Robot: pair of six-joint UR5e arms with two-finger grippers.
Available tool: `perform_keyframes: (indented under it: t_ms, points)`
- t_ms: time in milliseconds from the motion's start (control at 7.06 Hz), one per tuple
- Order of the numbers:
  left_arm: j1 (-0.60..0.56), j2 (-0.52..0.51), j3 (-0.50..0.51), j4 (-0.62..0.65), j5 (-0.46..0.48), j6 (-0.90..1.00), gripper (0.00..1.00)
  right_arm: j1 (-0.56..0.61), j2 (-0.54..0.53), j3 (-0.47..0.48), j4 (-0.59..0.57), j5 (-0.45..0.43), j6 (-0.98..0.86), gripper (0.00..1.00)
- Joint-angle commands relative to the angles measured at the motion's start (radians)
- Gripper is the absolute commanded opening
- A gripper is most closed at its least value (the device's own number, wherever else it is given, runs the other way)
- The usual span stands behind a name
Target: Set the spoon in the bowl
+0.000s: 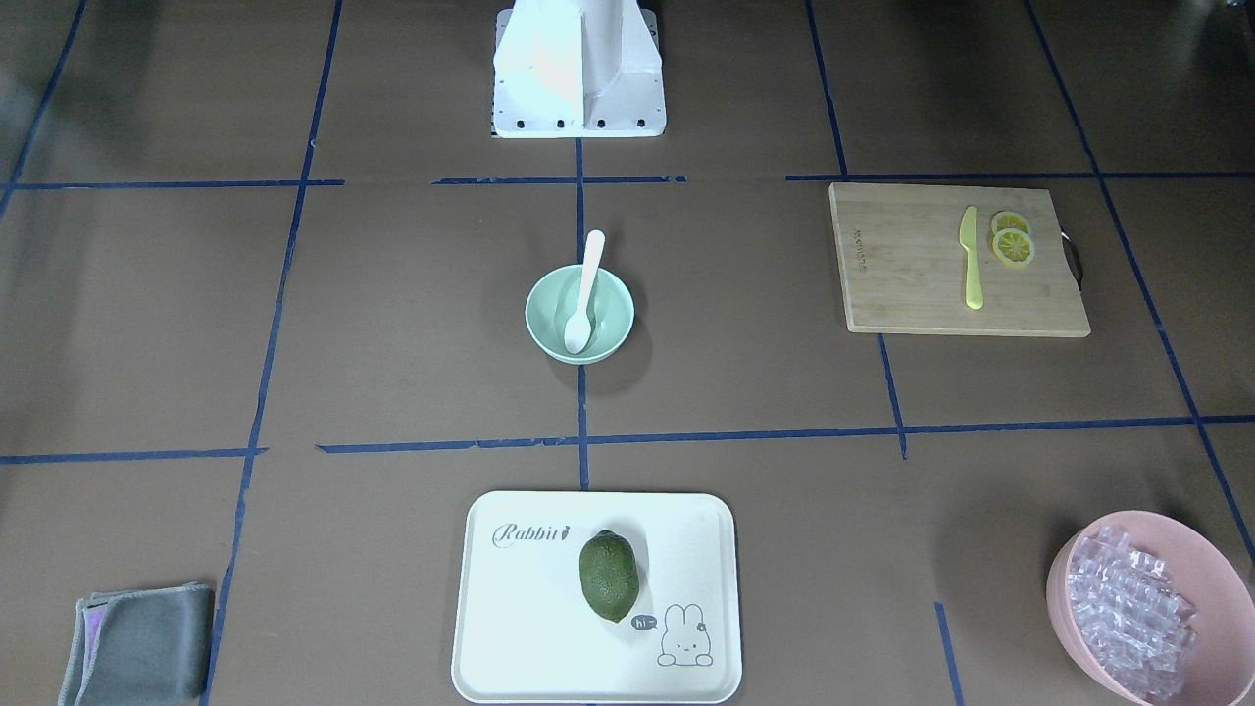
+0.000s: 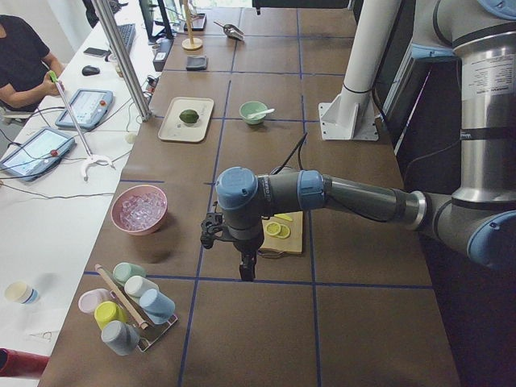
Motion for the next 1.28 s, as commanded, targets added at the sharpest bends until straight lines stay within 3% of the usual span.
perform_keyframes:
  t_ms: [0,567,1134]
  points:
    - [0.008,-0.006,0.015,0.007,0.01,0.001,1.0,0.003,0.004,0.003,0.0,0.008,-0.053,1.0]
    - [0.008,-0.013,0.005,0.012,0.009,0.004,1.0,0.005,0.012,0.021,-0.001,0.008,-0.058,1.0]
    - [0.009,0.0,0.027,0.007,0.007,0.006,1.0,0.037,-0.002,0.154,0.0,-0.002,-0.058,1.0]
